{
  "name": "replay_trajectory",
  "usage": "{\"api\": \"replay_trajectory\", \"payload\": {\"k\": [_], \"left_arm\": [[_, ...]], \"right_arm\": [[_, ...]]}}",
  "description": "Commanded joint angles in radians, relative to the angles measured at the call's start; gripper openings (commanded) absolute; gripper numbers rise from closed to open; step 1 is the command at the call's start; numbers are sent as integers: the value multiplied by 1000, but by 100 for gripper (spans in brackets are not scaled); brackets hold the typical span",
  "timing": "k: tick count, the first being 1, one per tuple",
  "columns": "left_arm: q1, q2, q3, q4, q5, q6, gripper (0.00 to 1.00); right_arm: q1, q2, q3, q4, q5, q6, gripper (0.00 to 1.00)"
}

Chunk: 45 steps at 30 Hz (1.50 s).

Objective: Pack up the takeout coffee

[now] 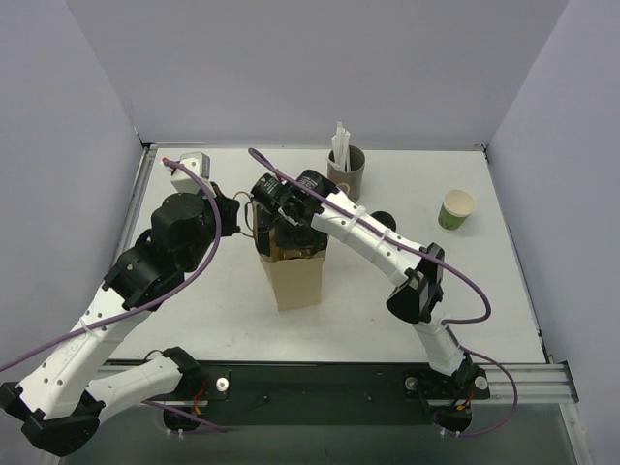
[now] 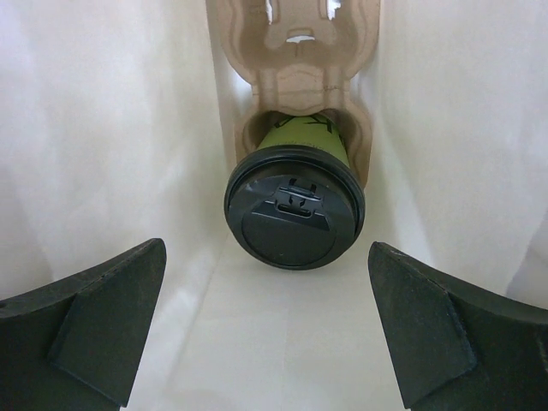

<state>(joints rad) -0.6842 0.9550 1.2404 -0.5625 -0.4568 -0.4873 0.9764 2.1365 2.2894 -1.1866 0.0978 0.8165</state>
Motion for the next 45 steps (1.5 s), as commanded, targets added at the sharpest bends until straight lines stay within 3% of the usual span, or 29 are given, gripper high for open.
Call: {"api": "replay_trajectory", "payload": {"k": [1,33,45], "left_arm": [[6,-18,-1,53,15,13,0],[6,-16,-6,42,-16,27,0],[6,-21,-12,36,-22,27,0]], "right_arm": [[5,-86,42,-61,42,24,100],[11,-253,58,-18,103,39,100],[19,-410,-5,136,108,16,100]]}}
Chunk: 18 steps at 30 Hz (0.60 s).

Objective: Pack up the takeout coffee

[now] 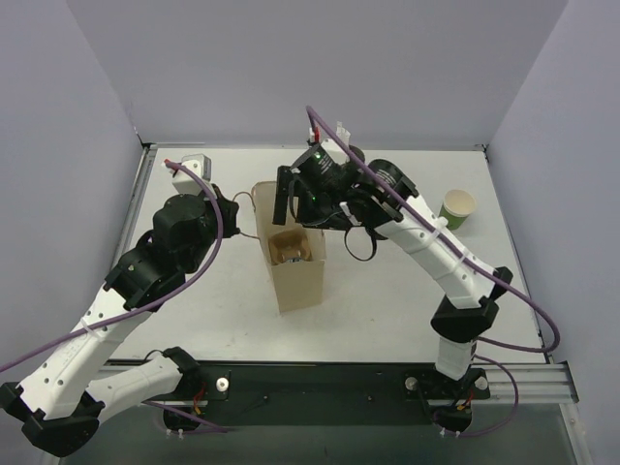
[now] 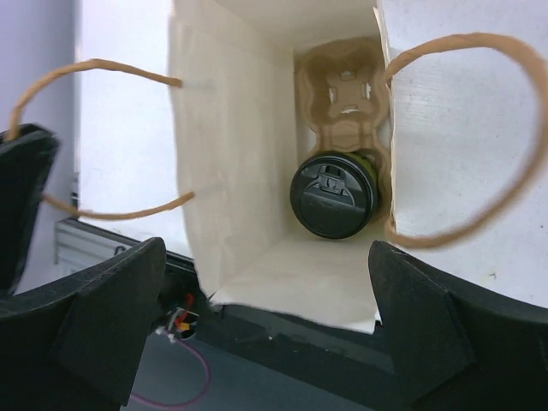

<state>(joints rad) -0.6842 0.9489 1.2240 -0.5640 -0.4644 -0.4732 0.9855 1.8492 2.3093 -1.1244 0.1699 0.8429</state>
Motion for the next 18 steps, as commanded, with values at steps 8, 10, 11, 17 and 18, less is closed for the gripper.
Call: {"api": "replay_trajectory", "payload": {"k": [8,10,11,17,18], "left_arm": [[8,-22,9,32,-31,10,0],[8,-19,14,30,-31,13,0],[9,-18,22,24,-31,13,0],[15,-12,34,21,-5,21,0],[18,-10,35,19,3,22,0]], "right_arm": [[-11,-258,-105,123,169,-36,100],[-85,-326,-158,123,184,-33,99],[-115,-347,-225,121,174,-36,99],[-444,-466,-418,130,99,-90,93],[-474,-456,-453,138,86,-128,93]]}}
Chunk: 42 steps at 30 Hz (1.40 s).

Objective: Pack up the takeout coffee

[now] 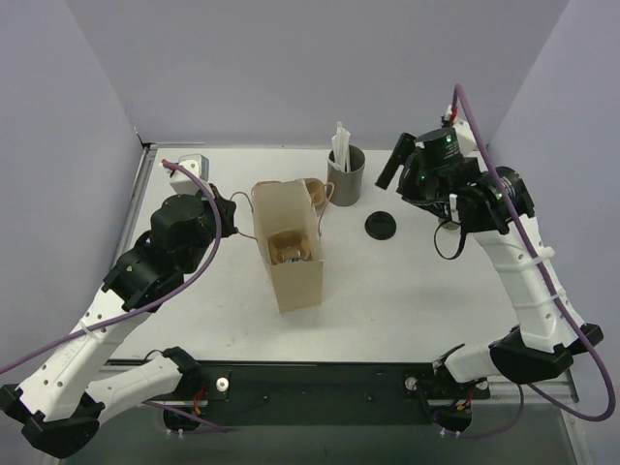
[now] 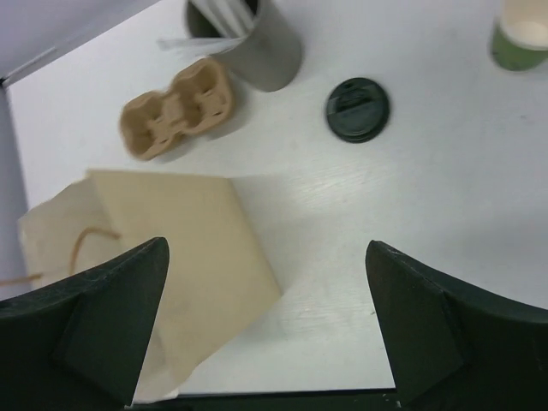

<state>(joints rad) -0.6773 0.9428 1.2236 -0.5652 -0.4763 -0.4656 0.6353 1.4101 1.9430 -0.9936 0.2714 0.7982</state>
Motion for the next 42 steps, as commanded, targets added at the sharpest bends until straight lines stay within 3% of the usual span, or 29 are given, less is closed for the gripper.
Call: {"api": "replay_trajectory", "payload": {"k": [1,3,9,16,27,42], "left_arm": [[12,-4,36,24,27,16,0],[12,-4,34,27,34,19,0],[16,-4,24,33,44,9,0],[22,11,34,11,34,-11,0],[28,33,62,-13,2,-25,0],[30,70,103,-9,-7,2,0]], "right_arm": [[-158,-7,-101,38,-40,-108,91],[-210,33,-130,90,-84,-149,82],[-210,220,-128,347,-202,-381,56],[-189,430,-55,506,-299,-651,42],[-195,667,142,543,-327,-738,41],[-197,724,154,610,-299,-751,34]]}}
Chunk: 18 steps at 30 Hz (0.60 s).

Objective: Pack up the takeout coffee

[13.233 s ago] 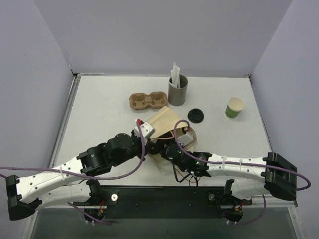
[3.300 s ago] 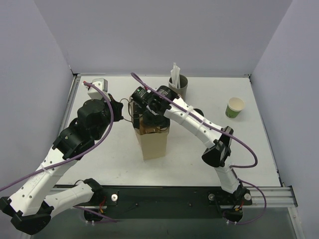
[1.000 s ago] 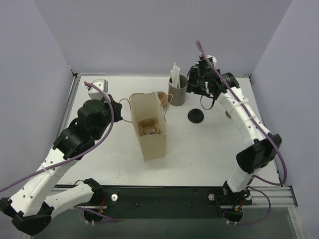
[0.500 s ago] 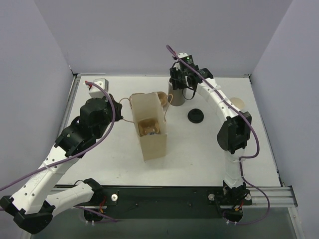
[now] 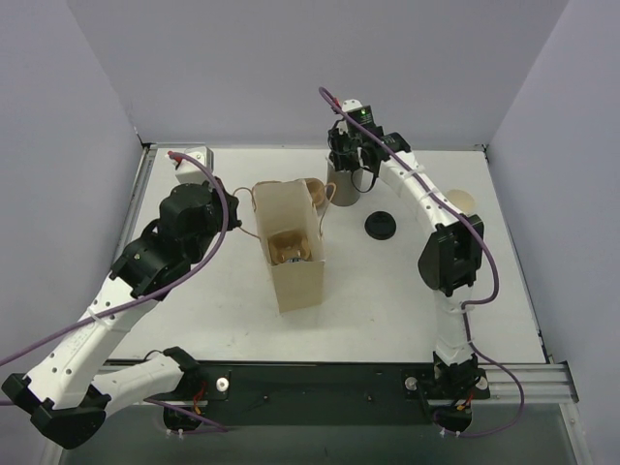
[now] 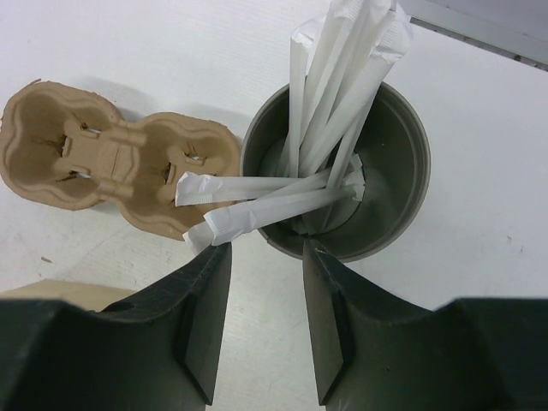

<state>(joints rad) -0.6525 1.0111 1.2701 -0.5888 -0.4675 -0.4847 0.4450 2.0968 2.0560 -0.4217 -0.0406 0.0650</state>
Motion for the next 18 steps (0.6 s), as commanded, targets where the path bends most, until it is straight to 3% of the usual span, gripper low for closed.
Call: {"api": "replay_trajectory", "payload": {"k": [1,18], "left_arm": [[5,6,58,15,-16,23,0],[7,32,78,24,-5,51,0]], "right_arm": [[-6,42,44,37,11,-21,34],[-5,84,65,129,97,-42,25]]}}
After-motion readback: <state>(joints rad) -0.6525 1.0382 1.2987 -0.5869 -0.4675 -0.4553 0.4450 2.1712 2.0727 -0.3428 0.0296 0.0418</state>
